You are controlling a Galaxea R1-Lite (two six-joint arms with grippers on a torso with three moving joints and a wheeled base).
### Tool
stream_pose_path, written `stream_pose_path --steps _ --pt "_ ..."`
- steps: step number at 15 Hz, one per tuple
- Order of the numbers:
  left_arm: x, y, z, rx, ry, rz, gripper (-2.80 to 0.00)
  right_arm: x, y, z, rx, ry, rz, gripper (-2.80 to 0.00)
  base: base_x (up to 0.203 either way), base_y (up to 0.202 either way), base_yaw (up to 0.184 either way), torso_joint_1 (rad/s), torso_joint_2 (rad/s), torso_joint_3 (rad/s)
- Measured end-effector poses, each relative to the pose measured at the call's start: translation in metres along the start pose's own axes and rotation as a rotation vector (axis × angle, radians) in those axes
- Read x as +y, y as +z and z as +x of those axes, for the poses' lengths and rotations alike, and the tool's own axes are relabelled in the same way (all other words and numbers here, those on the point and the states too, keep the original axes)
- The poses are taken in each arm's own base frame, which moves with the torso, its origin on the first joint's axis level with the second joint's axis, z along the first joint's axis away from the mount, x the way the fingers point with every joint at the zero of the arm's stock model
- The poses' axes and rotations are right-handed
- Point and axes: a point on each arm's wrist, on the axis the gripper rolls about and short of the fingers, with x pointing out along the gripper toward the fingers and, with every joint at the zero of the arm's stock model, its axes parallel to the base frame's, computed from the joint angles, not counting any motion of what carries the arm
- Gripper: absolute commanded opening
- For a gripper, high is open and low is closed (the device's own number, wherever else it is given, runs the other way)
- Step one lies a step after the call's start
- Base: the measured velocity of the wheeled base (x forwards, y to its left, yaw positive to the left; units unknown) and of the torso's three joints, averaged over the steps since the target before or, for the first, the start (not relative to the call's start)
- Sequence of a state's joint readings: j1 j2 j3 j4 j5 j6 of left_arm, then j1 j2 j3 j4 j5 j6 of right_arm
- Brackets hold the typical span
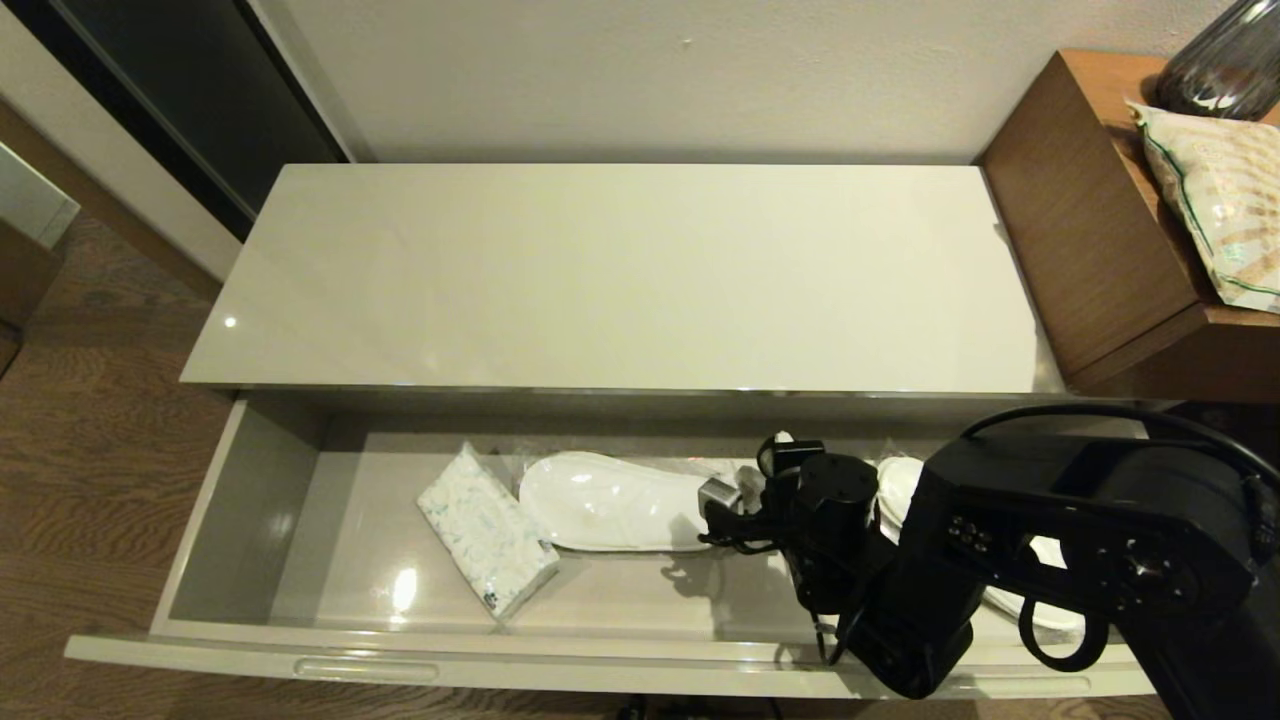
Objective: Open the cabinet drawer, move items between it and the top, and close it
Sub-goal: Put the disposable slippers in the drawer
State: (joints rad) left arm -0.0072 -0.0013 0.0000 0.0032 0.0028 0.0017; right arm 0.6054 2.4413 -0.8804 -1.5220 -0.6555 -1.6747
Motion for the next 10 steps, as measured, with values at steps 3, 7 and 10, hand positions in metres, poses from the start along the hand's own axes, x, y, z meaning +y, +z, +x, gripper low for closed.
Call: stream_pose_path --steps 3,7,10 --pt "0.000 0.000 0.000 0.000 0.000 0.000 -2.80 0.004 0.007 -0.001 -0.007 0.003 -0.003 -2.80 0.000 0.000 0.000 0.000 0.00 0.000" --pt "0.000 0.000 0.000 0.000 -0.001 0.000 -2.80 0.009 0.012 -0.001 -0.003 0.006 -0.004 -2.80 0.000 0.000 0.000 0.000 0.00 0.000" --pt "0.000 0.000 0.000 0.000 0.000 0.000 -2.80 0.012 0.014 0.000 -0.005 0.008 -0.006 -2.80 0.000 0.000 0.000 0.000 0.00 0.000"
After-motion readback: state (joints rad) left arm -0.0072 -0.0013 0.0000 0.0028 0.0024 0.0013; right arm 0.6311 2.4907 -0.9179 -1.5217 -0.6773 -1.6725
